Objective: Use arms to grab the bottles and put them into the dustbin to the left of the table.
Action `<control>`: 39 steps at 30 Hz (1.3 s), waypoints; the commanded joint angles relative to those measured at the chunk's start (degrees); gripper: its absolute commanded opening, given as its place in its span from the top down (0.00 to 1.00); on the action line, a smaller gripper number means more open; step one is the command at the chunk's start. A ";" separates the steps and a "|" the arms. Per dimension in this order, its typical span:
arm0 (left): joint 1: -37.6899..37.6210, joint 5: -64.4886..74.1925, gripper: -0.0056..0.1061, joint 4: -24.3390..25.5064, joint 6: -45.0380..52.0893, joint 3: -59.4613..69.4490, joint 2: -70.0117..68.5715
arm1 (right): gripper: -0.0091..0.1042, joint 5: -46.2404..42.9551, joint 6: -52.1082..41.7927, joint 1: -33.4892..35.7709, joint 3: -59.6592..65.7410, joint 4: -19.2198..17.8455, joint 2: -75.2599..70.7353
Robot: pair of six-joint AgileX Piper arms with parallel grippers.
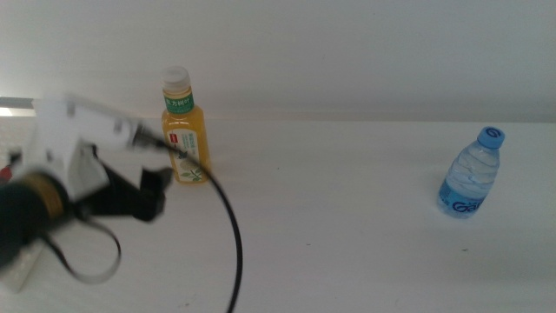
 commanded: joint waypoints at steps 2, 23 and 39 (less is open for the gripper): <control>1.72 -26.49 0.11 -1.45 -3.65 9.50 3.54 | 0.14 -0.55 -0.28 -0.43 2.59 -0.27 -2.24; 2.19 -62.78 0.11 -9.82 -0.05 1.15 40.43 | 0.14 -0.55 -0.28 -0.43 2.59 -0.27 -2.24; 2.19 -58.97 0.11 -12.59 0.18 -6.62 45.85 | 0.14 -0.55 -0.28 -0.43 2.59 -0.27 -2.24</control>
